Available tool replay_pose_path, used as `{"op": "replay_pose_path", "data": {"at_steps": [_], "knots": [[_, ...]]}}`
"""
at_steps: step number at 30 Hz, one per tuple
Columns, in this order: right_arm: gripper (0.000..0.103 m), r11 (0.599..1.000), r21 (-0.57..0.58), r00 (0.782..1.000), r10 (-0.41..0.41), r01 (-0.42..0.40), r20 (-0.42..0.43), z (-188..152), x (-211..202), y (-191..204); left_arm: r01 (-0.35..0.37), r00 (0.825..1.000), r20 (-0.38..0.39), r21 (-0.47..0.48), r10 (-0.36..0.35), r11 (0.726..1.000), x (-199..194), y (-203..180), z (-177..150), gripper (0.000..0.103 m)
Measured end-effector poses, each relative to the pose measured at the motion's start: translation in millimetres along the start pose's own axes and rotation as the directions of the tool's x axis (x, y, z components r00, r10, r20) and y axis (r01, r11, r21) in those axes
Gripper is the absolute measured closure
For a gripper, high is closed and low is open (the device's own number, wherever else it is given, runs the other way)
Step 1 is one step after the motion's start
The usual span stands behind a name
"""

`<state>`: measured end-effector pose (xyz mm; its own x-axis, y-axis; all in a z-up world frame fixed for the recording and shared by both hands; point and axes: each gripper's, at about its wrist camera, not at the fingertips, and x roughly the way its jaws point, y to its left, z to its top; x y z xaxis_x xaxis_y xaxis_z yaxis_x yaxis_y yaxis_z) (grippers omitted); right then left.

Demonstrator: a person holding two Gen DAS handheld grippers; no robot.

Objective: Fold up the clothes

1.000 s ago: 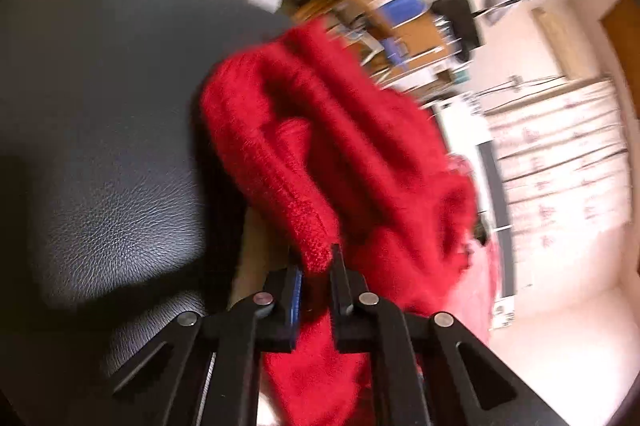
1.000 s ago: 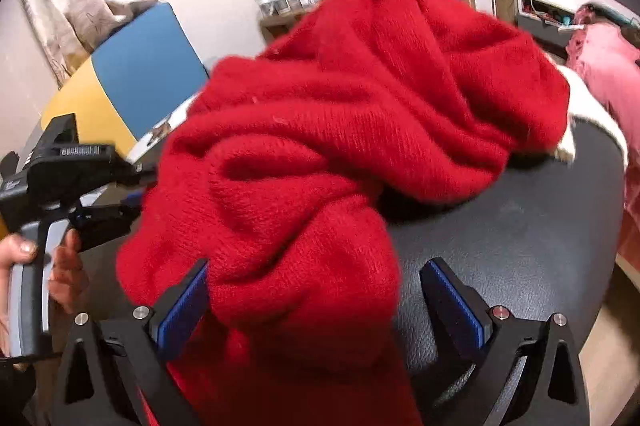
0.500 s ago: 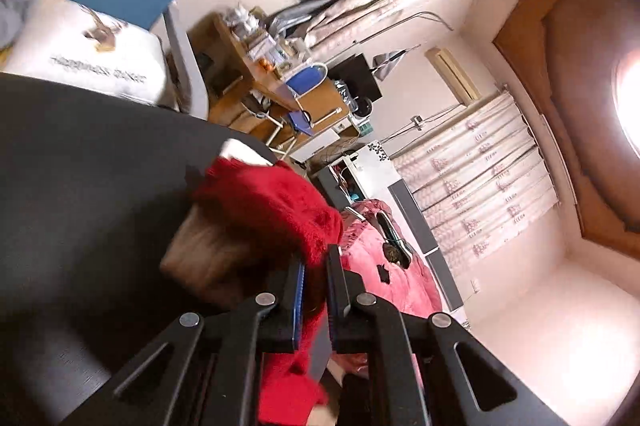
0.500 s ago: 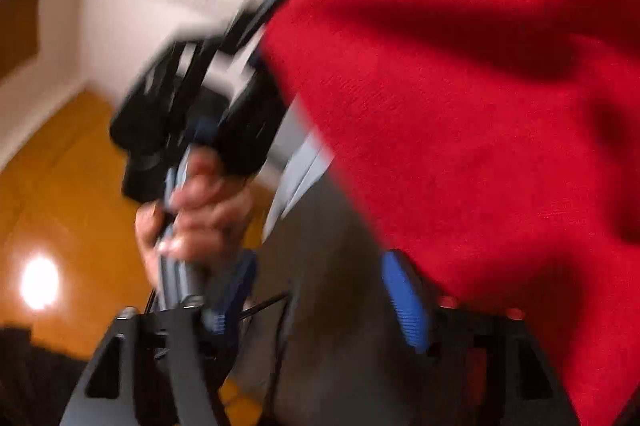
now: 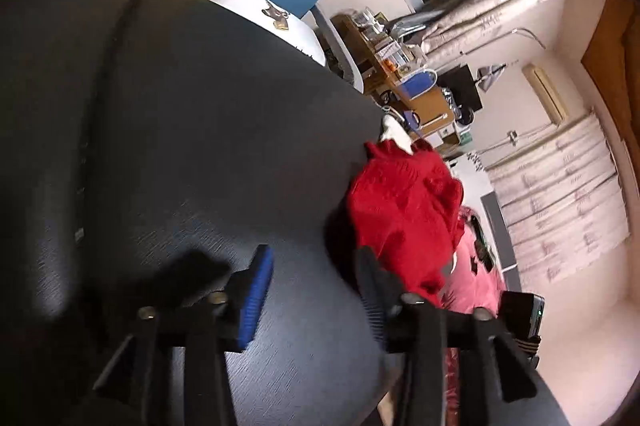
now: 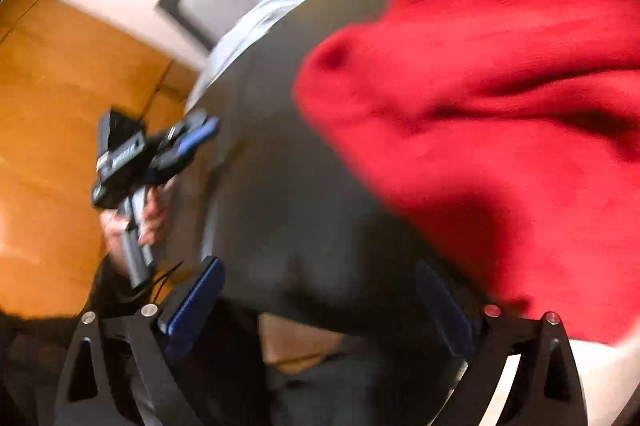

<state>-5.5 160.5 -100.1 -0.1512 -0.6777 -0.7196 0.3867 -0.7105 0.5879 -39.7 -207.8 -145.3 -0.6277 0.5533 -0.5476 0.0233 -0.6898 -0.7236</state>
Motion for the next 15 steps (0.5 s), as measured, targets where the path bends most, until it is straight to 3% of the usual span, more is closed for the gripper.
{"op": "replay_pose_path", "data": {"at_steps": [1,3,5,6,7,9,10,12,13,14,15], "knots": [[0.003,0.999,0.005,0.998,-0.054,0.054,0.041,7.8,-18.8,-3.2,0.002,1.000,0.011,0.038,-0.002,0.999,5.8,-8.6,5.2,0.042],[0.002,0.973,-0.028,0.965,-0.224,0.230,0.139,30.9,-53.0,-9.5,-0.001,1.000,-0.024,0.167,0.005,0.986,31.1,-35.1,18.3,0.037],[0.001,0.916,-0.052,0.893,-0.373,0.398,0.251,53.1,-84.1,-11.4,-0.010,0.997,-0.069,0.293,0.031,0.956,58.8,-61.3,31.1,0.031],[0.001,0.880,-0.059,0.848,-0.435,0.472,0.302,59.1,-91.2,-6.7,-0.016,0.995,-0.086,0.333,0.048,0.943,72.3,-69.7,36.4,0.031],[0.000,0.820,-0.096,0.788,-0.499,0.564,0.361,71.6,-96.5,-2.7,-0.018,0.993,-0.102,0.366,0.060,0.930,85.8,-77.0,41.6,0.031],[0.000,0.661,-0.157,0.641,-0.596,0.733,0.484,98.7,-106.9,4.9,-0.020,0.988,-0.132,0.432,0.085,0.902,112.9,-91.6,51.9,0.031],[0.000,0.567,-0.174,0.558,-0.625,0.805,0.546,112.2,-112.1,8.7,-0.007,0.985,-0.151,0.434,0.081,0.901,124.2,-93.6,56.2,0.031],[0.000,0.406,-0.245,0.473,-0.710,0.880,0.521,131.7,-120.0,-24.5,0.037,0.981,-0.188,0.398,0.042,0.917,140.2,-92.0,62.2,0.031],[0.000,0.380,-0.283,0.473,-0.741,0.881,0.476,144.8,-111.2,-37.2,0.063,0.980,-0.197,0.374,0.013,0.925,143.9,-91.9,63.7,0.030],[0.000,0.462,-0.292,0.546,-0.739,0.837,0.395,163.0,-106.2,-56.1,0.085,0.980,-0.201,0.360,-0.012,0.929,149.5,-92.6,64.6,0.030],[0.000,0.570,-0.249,0.622,-0.708,0.783,0.334,174.7,-108.7,-70.9,0.106,0.979,-0.201,0.352,-0.035,0.930,156.1,-93.8,65.2,0.030]]}}
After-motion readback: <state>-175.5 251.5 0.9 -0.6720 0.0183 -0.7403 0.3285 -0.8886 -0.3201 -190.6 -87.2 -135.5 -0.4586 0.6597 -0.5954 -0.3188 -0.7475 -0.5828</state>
